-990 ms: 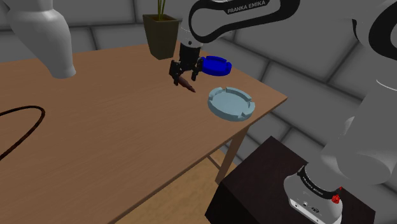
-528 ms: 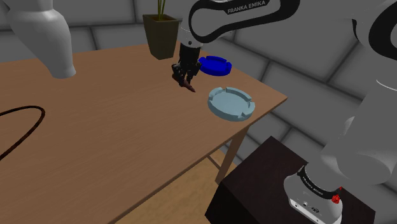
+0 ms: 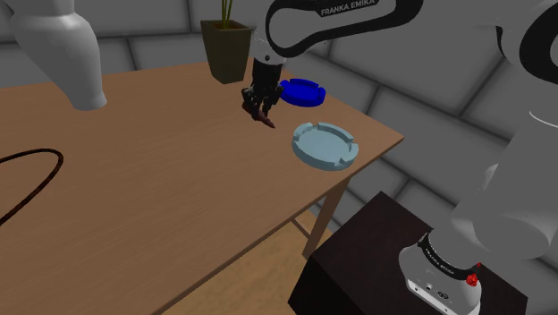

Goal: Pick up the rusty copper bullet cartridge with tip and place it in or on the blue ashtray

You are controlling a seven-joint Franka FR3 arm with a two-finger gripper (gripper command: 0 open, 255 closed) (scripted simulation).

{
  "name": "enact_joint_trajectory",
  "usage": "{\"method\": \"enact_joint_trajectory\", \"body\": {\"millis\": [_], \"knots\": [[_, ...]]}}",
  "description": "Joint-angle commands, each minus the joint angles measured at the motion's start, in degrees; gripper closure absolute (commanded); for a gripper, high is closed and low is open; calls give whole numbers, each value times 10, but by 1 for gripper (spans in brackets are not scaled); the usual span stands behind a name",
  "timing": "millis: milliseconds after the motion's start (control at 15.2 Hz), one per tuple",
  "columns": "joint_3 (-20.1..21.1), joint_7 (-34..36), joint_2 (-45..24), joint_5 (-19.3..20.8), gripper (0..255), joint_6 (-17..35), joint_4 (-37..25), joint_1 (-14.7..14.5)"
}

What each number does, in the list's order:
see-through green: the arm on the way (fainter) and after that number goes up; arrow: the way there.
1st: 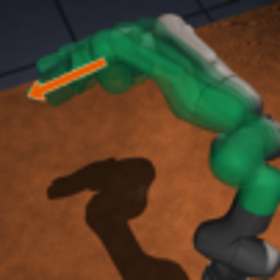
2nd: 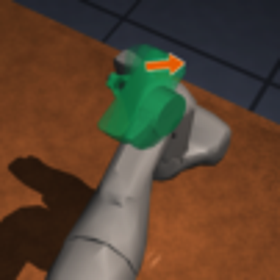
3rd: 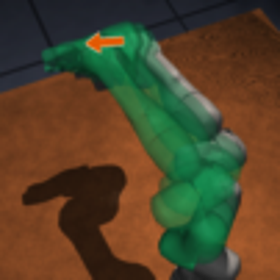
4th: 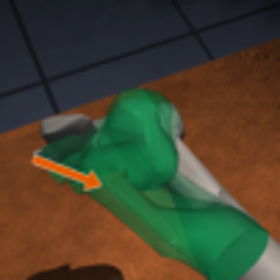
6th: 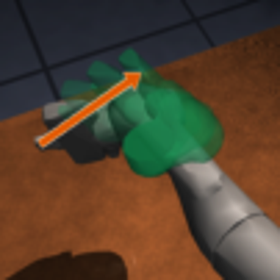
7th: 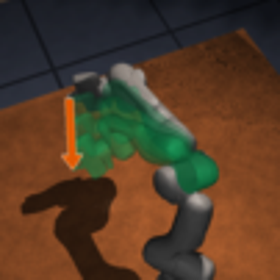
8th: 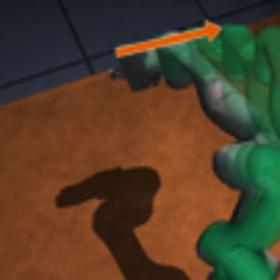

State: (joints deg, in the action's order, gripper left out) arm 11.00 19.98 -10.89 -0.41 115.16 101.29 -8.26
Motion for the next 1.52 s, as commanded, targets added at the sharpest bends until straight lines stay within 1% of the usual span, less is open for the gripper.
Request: {"method": "enact_joint_trajectory", "body": {"millis": [0,1122,1452], "knots": [[0,0,3,0,255,-14,-11,0],[1,3,9,-1,255,-138,-129,-1],[-24,-62,12,-9,255,-145,-131,38]]}}
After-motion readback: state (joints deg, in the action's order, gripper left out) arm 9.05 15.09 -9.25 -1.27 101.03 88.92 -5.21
